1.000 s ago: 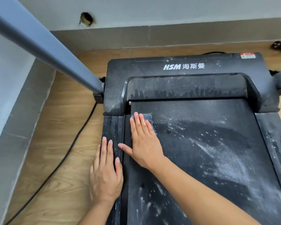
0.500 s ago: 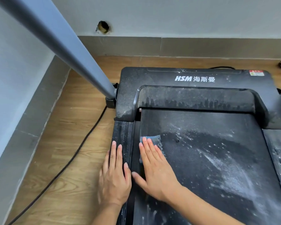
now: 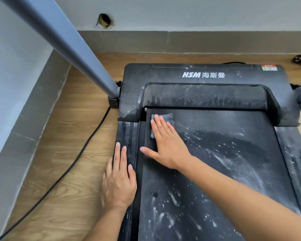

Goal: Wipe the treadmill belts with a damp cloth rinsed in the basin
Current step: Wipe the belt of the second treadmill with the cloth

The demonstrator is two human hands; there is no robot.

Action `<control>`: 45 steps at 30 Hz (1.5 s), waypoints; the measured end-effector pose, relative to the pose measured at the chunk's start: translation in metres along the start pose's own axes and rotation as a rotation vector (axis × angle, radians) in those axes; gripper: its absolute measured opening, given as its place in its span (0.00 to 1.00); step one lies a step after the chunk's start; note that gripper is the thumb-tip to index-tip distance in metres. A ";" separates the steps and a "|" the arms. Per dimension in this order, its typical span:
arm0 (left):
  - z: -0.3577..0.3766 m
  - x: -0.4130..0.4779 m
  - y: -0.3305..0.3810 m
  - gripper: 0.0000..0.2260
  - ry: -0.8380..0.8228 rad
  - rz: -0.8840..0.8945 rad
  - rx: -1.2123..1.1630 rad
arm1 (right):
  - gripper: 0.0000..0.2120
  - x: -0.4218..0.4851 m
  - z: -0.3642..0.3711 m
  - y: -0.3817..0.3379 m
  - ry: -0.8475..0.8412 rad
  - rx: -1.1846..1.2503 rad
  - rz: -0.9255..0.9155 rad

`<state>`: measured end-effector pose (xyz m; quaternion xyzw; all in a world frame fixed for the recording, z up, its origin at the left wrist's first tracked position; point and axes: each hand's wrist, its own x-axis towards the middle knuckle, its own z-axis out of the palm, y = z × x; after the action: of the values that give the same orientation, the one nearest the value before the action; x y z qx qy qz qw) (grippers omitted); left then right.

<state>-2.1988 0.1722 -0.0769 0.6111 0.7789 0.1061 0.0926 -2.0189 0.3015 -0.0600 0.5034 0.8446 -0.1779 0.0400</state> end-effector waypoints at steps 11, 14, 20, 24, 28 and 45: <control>0.000 0.000 0.000 0.29 0.010 0.002 -0.002 | 0.52 -0.047 0.017 0.027 0.079 -0.066 0.075; 0.001 0.000 0.000 0.30 0.020 0.014 0.004 | 0.54 -0.001 -0.006 0.046 0.071 -0.050 0.257; -0.003 0.001 0.002 0.35 0.008 0.019 -0.007 | 0.54 -0.115 0.021 0.016 -0.001 -0.066 -0.112; -0.005 0.000 0.002 0.38 0.000 0.007 -0.004 | 0.51 -0.175 0.042 0.026 -0.014 -0.185 -0.279; -0.009 0.000 0.006 0.36 -0.012 -0.004 0.007 | 0.51 -0.078 0.014 0.034 0.005 -0.094 -0.084; -0.005 -0.001 0.005 0.35 0.031 -0.005 -0.002 | 0.48 -0.154 0.034 0.055 0.057 -0.061 -0.093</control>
<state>-2.1952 0.1727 -0.0705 0.6073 0.7817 0.1160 0.0817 -1.8997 0.1848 -0.0683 0.4670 0.8729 -0.1393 0.0231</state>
